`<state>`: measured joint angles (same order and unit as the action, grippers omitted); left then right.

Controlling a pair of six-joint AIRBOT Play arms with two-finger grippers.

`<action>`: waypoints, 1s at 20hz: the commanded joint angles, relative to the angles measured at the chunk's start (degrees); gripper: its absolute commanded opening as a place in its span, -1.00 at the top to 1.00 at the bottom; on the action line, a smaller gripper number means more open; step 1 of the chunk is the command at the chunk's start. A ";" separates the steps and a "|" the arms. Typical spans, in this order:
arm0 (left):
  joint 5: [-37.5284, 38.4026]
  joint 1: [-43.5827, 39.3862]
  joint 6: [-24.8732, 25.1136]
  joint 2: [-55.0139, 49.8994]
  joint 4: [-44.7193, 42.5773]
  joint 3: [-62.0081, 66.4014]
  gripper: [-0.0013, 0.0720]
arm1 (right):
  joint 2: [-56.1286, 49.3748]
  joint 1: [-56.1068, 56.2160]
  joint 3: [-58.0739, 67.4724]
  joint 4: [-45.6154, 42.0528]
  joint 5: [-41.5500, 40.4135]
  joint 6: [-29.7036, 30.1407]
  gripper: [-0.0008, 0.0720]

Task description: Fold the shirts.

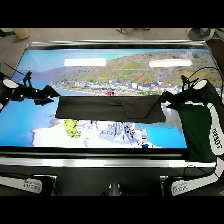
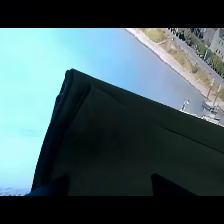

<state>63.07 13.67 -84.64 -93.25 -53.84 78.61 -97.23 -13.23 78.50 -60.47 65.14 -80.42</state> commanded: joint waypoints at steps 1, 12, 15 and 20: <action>4.26 0.52 0.63 3.52 0.55 0.76 -0.66 | -2.56 0.09 0.33 -0.22 7.08 2.12 -0.98; 3.10 -11.50 0.70 11.76 0.55 -0.81 0.87 | -3.17 8.98 1.84 5.95 7.37 0.76 0.90; -7.65 -22.01 0.61 7.32 3.82 -3.78 0.89 | 5.25 9.16 4.48 6.08 9.62 -0.70 0.90; -21.75 -39.85 4.00 -6.51 31.06 -3.93 0.89 | 19.10 9.20 5.11 7.32 17.16 -5.53 0.90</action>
<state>50.83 -16.78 -83.31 -93.30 -38.79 75.07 -85.12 -4.16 83.11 -54.13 77.78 -83.48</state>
